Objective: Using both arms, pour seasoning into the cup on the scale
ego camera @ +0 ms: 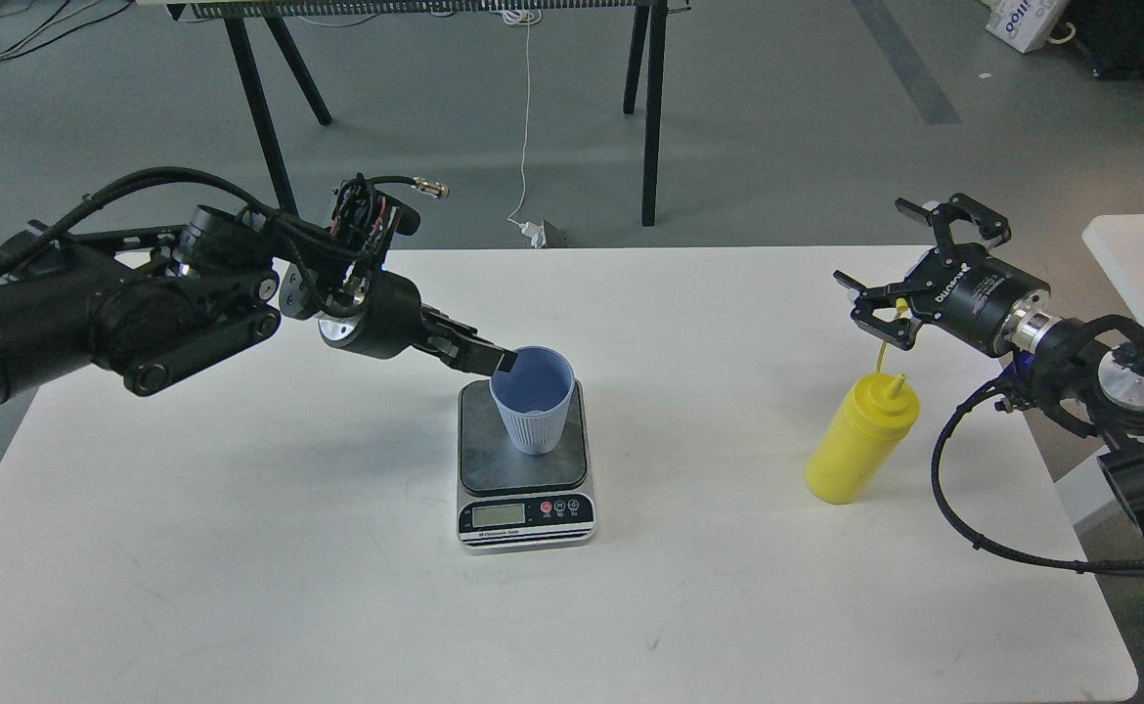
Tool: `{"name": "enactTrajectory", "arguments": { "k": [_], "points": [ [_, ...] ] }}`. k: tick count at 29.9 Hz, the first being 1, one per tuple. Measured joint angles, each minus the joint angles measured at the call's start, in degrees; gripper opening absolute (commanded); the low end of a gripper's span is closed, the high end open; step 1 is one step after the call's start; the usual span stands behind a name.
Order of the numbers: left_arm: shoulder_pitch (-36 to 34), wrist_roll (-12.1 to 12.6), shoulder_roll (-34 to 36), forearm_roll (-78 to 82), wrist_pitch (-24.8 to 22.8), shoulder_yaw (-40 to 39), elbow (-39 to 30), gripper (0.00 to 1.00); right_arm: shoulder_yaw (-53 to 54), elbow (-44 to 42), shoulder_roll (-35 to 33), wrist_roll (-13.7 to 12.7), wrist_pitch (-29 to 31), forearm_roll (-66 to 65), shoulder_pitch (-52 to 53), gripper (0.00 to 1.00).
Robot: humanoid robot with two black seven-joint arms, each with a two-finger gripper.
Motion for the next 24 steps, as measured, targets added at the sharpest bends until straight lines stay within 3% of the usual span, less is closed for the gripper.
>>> {"name": "enactTrajectory", "arguments": {
  "k": [7, 11, 17, 24],
  "points": [
    [-2.55, 0.00, 4.35, -18.11, 0.00, -1.66, 1.48, 0.95, -0.90, 2.00, -0.23, -0.37, 0.00, -1.86, 9.89, 0.96],
    [-2.31, 0.00, 4.76, -24.01, 0.00, -3.08, 3.16, 0.95, 3.08, 7.45, -4.87, -0.53, 0.00, 11.13, 9.62, 0.96],
    [0.53, 0.00, 4.80, -27.54, 0.00, -9.32, 6.34, 0.95, 4.50, 14.81, -14.96, -0.55, 0.00, 38.15, -5.19, 0.96],
    [3.94, 0.00, 4.41, -28.79, 0.01, -11.43, 8.63, 0.95, 9.24, 29.05, -19.60, -0.58, 0.00, 47.21, -32.86, 0.96]
  ]
}}
